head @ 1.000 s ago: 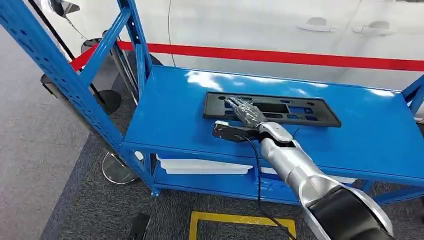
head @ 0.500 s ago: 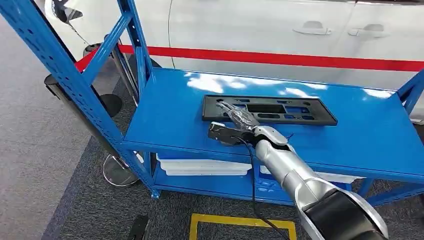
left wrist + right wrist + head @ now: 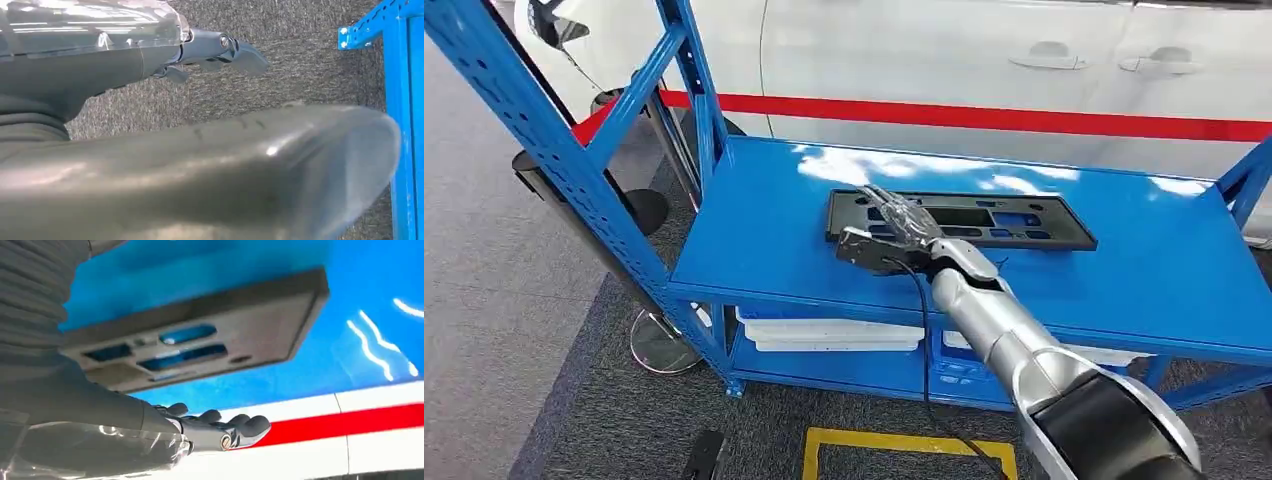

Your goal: Take the parts from the cabinet and place them on the table.

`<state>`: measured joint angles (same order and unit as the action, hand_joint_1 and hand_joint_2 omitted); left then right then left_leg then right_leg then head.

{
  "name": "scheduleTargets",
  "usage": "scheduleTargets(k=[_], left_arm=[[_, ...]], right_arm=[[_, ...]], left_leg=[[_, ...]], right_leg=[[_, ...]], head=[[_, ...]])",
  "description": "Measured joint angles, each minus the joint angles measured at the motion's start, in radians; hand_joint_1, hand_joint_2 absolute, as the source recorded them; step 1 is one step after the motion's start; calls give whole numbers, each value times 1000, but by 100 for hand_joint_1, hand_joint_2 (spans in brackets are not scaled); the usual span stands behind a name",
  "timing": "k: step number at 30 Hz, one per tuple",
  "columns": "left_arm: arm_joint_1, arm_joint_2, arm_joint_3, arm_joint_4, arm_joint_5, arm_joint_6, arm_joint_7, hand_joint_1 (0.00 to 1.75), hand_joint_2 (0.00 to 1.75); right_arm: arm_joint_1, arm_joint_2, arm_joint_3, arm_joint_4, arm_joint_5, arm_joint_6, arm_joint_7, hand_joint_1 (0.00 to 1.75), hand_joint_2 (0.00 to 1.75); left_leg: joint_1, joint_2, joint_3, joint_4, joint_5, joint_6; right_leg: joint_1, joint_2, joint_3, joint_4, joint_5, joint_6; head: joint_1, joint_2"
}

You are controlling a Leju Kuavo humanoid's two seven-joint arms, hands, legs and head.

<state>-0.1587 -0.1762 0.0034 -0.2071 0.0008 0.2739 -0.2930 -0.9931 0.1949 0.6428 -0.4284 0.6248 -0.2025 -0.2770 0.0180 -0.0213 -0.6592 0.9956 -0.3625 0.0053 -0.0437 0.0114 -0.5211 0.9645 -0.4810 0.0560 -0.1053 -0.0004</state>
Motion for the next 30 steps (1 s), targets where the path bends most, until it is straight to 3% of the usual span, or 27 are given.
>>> scheduleTargets(k=[4, 7, 13, 18, 26, 30], left_arm=[[0, 0, 0, 0, 1, 0, -2, 0, 0], [2, 0, 0, 0, 3, 2, -3, 0, 0], [3, 0, 0, 0, 2, 5, -6, 0, 0], [3, 0, 0, 0, -1, 5, -5, 0, 0], [2, 0, 0, 0, -7, 5, -5, 0, 0], [-1, 0, 0, 0, -14, 5, -3, 0, 0]], right_arm=[[-34, -7, -12, -8, -128, 120, -57, 0, 175], [-58, -19, -27, -20, -170, 158, -79, 0, 175], [-85, -45, -30, -33, -144, 136, -58, 0, 175], [-71, -68, -24, -33, -184, 173, -75, 0, 175], [-42, -80, -6, -33, -193, 173, -72, 0, 175], [-27, -81, 22, -33, -136, 116, -57, 0, 175]], left_leg=[[0, 0, 0, 0, 0, 0], [0, 0, 0, 0, 0, 0], [0, 0, 1, 0, 0, 0], [0, 0, 1, 0, 0, 0], [0, 0, 1, 0, 0, 0], [0, 0, 1, 0, 0, 0]], right_leg=[[0, 0, 0, 0, 0, 0], [0, 0, 1, 0, 0, 0], [0, 0, 1, 0, 0, 0], [0, 0, 1, 0, 0, 0], [0, 0, 0, 0, 0, 0], [0, 0, 1, 0, 0, 0]], head=[[0, 0], [0, 0], [0, 0], [0, 0], [0, 0], [0, 0]])
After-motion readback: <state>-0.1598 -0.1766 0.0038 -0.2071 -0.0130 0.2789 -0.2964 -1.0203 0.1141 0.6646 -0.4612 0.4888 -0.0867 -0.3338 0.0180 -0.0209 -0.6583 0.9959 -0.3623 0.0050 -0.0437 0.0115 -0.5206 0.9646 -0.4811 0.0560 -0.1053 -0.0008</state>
